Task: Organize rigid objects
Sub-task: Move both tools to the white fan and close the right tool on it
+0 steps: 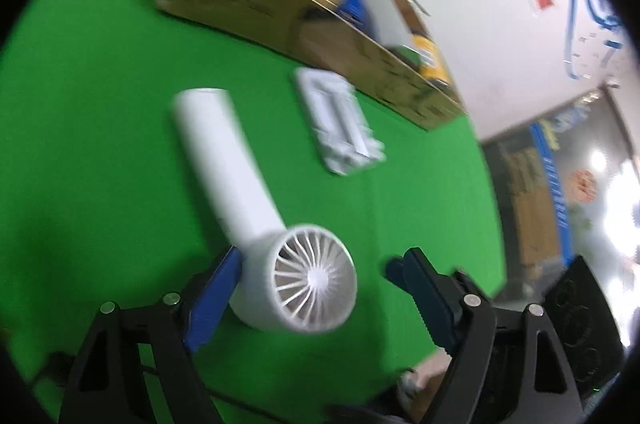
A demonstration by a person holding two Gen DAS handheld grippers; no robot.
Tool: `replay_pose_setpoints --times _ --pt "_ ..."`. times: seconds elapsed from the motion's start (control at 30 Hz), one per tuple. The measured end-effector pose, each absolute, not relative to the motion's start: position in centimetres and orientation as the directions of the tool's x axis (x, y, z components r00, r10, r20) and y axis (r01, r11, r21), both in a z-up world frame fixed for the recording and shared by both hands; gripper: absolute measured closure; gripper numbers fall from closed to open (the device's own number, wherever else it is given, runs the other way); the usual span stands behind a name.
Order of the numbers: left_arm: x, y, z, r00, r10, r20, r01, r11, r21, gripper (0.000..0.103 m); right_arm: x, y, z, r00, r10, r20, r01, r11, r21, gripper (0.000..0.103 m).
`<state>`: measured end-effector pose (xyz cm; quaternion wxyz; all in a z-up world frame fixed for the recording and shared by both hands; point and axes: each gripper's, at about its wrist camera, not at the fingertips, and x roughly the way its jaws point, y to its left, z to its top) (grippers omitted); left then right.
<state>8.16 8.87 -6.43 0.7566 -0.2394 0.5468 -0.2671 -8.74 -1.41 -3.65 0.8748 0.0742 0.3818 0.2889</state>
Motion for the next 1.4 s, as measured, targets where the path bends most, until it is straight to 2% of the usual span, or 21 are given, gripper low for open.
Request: replay_pose_setpoints --times 0.1,0.23,0.43,0.5,0.53,0.57,0.63,0.73,0.8,0.87,0.9,1.0,1.2,1.23,1.27,1.33,1.4 --pt "7.9 7.2 -5.9 0.263 -0.703 -0.661 0.204 0.71 -0.674 0.021 -8.2 -2.3 -3.7 0.57 0.529 -0.629 -0.411 0.846 0.339 0.025" --pt "7.9 7.5 -5.8 0.288 -0.689 -0.665 0.18 0.721 -0.669 0.021 -7.6 -3.4 -4.5 0.586 0.459 -0.668 -0.345 0.887 0.307 0.05" --pt "6.4 9.9 -5.3 0.349 -0.657 -0.668 0.154 0.743 -0.651 0.021 -7.0 -3.8 -4.8 0.577 0.47 -0.668 -0.345 0.881 0.323 0.055" --pt "6.1 10.5 -5.0 0.367 -0.654 -0.662 0.147 0.743 -0.653 0.021 -6.5 -4.3 -5.0 0.549 0.503 -0.668 -0.32 0.864 0.388 0.056" --pt "6.1 10.7 -5.1 0.373 -0.649 -0.663 0.14 0.746 -0.651 0.021 -6.2 -4.9 -5.2 0.527 0.528 -0.666 -0.301 0.849 0.435 0.065" --pt "6.1 10.8 -5.1 0.378 -0.645 -0.664 0.132 0.747 -0.651 0.021 -5.9 -5.7 -5.3 0.505 0.56 -0.657 -0.267 0.825 0.498 0.08" --pt "6.0 11.2 -5.3 0.386 -0.647 -0.658 0.117 0.741 -0.661 0.021 -5.1 -7.6 -5.7 0.477 0.582 -0.659 -0.155 0.794 0.588 0.089" --pt "6.4 11.1 -5.5 0.386 -0.651 -0.654 0.113 0.737 -0.667 0.021 -4.7 -10.4 -5.8 0.503 0.537 -0.677 -0.04 0.797 0.602 0.085" --pt "6.7 10.9 -5.7 0.379 -0.651 -0.658 0.111 0.737 -0.667 0.021 -4.6 -11.5 -5.5 0.531 0.516 -0.673 -0.045 0.809 0.585 0.074" --pt "6.9 10.9 -5.8 0.376 -0.655 -0.655 0.111 0.734 -0.67 0.021 -4.8 -11.7 -4.5 0.556 0.522 -0.647 -0.12 0.821 0.558 0.032" --pt "7.0 10.9 -5.9 0.376 -0.658 -0.653 0.112 0.731 -0.673 0.021 -5.0 -11.1 -3.9 0.577 0.508 -0.639 -0.187 0.844 0.502 0.027" --pt "6.9 11.4 -5.8 0.39 -0.656 -0.646 0.107 0.729 -0.676 0.021 -5.8 -8.5 -2.5 0.594 0.507 -0.625 -0.369 0.862 0.348 0.024" --pt "6.1 12.8 -5.6 0.429 -0.626 -0.651 0.079 0.744 -0.663 0.021 -5.0 -3.3 -3.0 0.535 0.547 -0.645 -0.566 0.798 0.208 0.023" --pt "5.9 13.0 -5.6 0.433 -0.623 -0.652 0.076 0.745 -0.662 0.021 -4.7 -2.7 -3.4 0.519 0.541 -0.662 -0.573 0.795 0.2 0.026" --pt "5.8 13.1 -5.5 0.437 -0.621 -0.651 0.073 0.746 -0.662 0.021 -4.4 -2.2 -3.9 0.497 0.541 -0.678 -0.576 0.791 0.208 0.037" --pt "5.7 13.4 -5.5 0.445 -0.617 -0.649 0.069 0.746 -0.662 0.021 -4.0 -2.2 -4.3 0.491 0.528 -0.692 -0.546 0.806 0.228 0.048" --pt "5.8 13.5 -5.6 0.447 -0.621 -0.643 0.065 0.74 -0.67 0.021 -3.5 -3.0 -4.6 0.473 0.546 -0.692 -0.504 0.811 0.295 0.048"
